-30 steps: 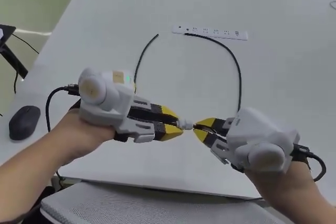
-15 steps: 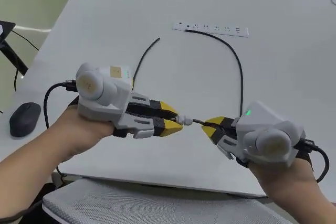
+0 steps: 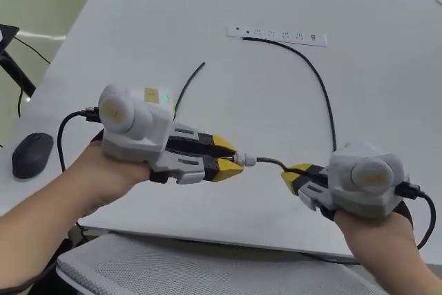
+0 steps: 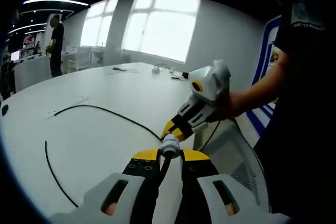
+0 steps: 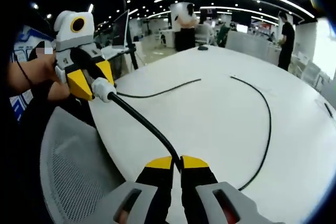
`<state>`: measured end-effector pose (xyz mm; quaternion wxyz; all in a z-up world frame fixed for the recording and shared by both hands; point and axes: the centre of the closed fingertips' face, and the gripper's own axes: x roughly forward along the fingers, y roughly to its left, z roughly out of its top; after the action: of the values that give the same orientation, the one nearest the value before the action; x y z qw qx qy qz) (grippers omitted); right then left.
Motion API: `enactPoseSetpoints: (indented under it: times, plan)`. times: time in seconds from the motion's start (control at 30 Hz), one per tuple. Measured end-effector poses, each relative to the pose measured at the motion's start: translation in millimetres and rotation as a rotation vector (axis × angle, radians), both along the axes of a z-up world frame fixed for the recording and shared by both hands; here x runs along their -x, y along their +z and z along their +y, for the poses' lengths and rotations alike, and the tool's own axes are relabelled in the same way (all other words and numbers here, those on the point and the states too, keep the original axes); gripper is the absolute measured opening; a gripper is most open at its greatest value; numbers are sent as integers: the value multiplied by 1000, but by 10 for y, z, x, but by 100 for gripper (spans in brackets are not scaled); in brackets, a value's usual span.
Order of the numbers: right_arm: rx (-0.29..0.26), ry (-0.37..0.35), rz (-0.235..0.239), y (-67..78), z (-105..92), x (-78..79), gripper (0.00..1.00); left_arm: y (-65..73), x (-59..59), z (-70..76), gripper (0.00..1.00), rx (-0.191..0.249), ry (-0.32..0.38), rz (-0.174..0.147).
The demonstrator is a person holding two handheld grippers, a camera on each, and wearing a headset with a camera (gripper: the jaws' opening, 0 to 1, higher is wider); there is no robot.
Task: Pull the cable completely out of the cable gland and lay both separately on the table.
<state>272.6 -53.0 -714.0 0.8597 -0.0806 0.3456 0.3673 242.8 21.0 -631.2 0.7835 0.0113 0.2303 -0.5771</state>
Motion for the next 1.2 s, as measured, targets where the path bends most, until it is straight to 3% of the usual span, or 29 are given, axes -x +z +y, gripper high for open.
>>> enactPoseSetpoints:
  times: [0.37,0.7,0.77,0.83,0.9,1.0,1.2]
  plan:
    - [-1,-20,41,-85,25,2,0,-55,-4,-18,15,-19,-9,4]
    - [13,21,-27,63,-40,16,1,-24,-86,27,15,-17,19,-1]
    - [38,62,-46,81,-38,46,3,-28,-95,33,15,-18,21,1]
    - [47,88,-84,147,-11,55,10,-28,-99,33,15,-17,21,4]
    - [24,110,-90,251,66,95,16,-22,-104,27,15,-14,24,4]
    - [72,206,-189,429,188,109,17,-15,-98,14,15,-11,23,12]
    - [130,331,-311,684,478,146,12,-36,-81,3,15,-23,15,16]
